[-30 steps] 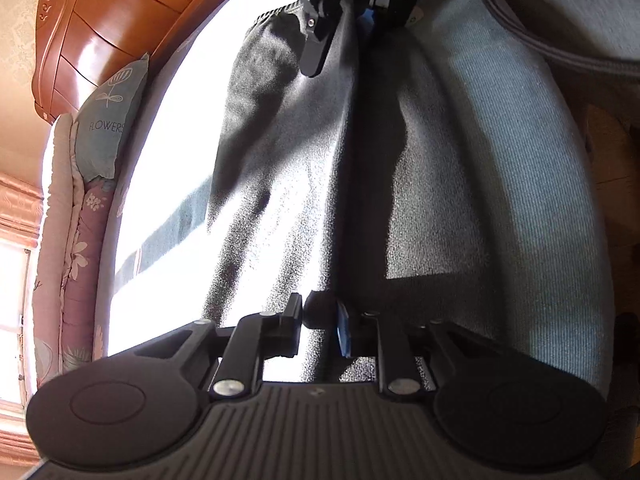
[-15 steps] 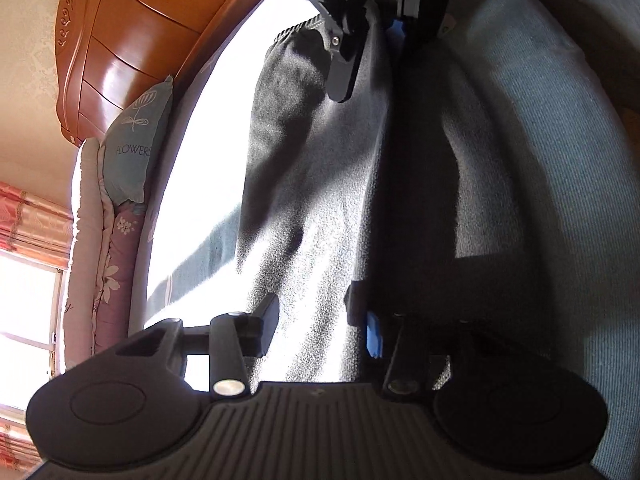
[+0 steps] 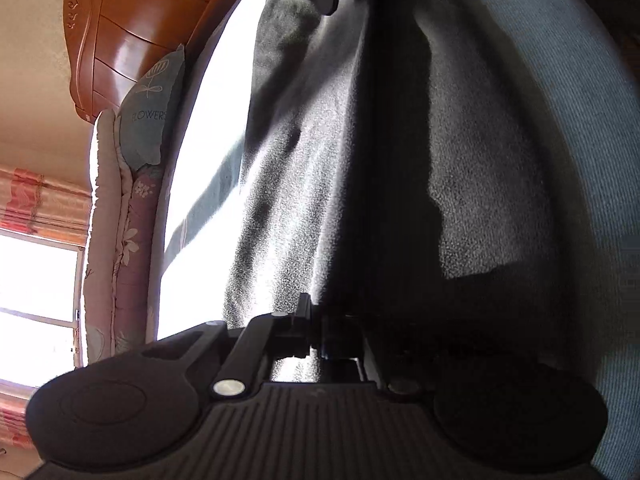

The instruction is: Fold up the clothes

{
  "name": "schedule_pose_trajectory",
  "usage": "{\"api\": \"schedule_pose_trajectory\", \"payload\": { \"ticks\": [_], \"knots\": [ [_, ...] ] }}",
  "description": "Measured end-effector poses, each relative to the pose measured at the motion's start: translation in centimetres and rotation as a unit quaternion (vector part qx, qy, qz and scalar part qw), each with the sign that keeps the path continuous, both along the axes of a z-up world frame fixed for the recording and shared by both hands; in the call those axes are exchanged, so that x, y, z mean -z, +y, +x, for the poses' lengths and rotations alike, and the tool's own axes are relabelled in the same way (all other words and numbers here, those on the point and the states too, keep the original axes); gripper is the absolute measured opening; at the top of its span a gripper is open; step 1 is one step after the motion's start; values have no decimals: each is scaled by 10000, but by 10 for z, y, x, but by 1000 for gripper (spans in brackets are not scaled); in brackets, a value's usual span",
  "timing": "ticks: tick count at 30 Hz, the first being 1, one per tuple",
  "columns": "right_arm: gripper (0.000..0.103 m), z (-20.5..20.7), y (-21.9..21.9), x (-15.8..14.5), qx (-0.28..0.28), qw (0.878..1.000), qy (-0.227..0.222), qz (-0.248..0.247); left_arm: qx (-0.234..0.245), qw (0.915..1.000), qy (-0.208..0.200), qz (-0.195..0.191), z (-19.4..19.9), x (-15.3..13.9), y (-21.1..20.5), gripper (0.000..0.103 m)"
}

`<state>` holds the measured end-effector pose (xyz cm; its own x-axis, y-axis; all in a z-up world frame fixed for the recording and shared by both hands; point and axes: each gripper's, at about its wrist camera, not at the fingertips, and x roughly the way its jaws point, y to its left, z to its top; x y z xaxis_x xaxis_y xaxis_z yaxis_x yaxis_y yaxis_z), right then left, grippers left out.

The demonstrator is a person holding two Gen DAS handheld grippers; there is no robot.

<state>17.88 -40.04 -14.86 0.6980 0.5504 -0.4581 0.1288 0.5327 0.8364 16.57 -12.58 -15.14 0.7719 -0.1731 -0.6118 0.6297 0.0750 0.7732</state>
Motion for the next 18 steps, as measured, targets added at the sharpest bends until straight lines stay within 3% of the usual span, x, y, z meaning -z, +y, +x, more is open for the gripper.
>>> {"api": "schedule_pose_trajectory", "payload": {
  "ticks": [2,6,11,18],
  "knots": [
    [36,-1,1,-2,-7,9999,-4,-101,-114,9996,190,-188,6,-9,2,1],
    [17,-1,0,-3,5,9997,110,-238,-160,9985,377,-354,4,-38,9,1],
    [16,-3,-11,-17,134,9994,-109,-290,67,9982,500,-339,-3,-67,10,1],
    [16,-11,-28,-52,167,9914,-436,-1219,589,9929,1025,-110,-26,-71,-5,1]
  ]
}}
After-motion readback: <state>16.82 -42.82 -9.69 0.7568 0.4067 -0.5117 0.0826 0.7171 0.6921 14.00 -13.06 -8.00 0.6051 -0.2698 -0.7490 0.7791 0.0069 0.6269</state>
